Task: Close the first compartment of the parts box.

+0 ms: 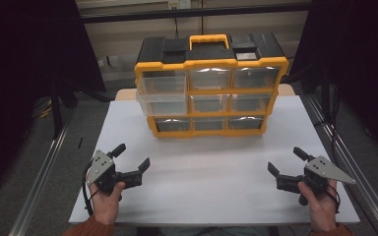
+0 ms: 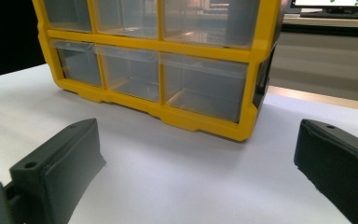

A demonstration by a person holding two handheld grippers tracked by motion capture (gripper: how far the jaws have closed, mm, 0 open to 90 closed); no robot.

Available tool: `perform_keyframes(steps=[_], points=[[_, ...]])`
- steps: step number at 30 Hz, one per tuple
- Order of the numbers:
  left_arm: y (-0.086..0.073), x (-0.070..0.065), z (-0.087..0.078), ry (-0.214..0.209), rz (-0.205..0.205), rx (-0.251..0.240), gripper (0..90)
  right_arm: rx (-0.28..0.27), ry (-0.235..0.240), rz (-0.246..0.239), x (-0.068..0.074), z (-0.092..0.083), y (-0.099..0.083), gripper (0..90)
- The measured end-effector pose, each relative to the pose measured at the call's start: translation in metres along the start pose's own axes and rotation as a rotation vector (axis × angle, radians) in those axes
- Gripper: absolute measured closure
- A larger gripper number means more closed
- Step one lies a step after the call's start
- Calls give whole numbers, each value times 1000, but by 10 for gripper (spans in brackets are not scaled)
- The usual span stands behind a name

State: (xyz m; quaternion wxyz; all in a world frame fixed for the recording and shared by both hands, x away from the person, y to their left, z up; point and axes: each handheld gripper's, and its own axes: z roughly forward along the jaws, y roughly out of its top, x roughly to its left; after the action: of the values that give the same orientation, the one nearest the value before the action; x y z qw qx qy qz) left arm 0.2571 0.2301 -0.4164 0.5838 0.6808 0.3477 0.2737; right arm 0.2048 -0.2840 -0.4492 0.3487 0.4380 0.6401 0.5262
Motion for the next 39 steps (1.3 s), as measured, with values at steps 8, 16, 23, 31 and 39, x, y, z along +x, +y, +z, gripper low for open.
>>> perform_keyframes(steps=[8, 16, 23, 31, 39], points=[[17, -10, -7, -39, 20, -30, 30, -1, 15, -1, -1, 2, -1, 7], [29, -16, -6, -80, 23, -53, 17, -3, 22, 0, -2, 3, -2, 7], [38, -20, -6, -116, 36, -35, 41, -5, 43, 21, 0, 3, -2, 9], [50, -24, 1, -120, 65, -42, 81, -2, 58, 10, 0, 3, -2, 9], [57, -22, 12, -121, 61, -35, 182, -5, 56, -1, 1, 2, -2, 9]])
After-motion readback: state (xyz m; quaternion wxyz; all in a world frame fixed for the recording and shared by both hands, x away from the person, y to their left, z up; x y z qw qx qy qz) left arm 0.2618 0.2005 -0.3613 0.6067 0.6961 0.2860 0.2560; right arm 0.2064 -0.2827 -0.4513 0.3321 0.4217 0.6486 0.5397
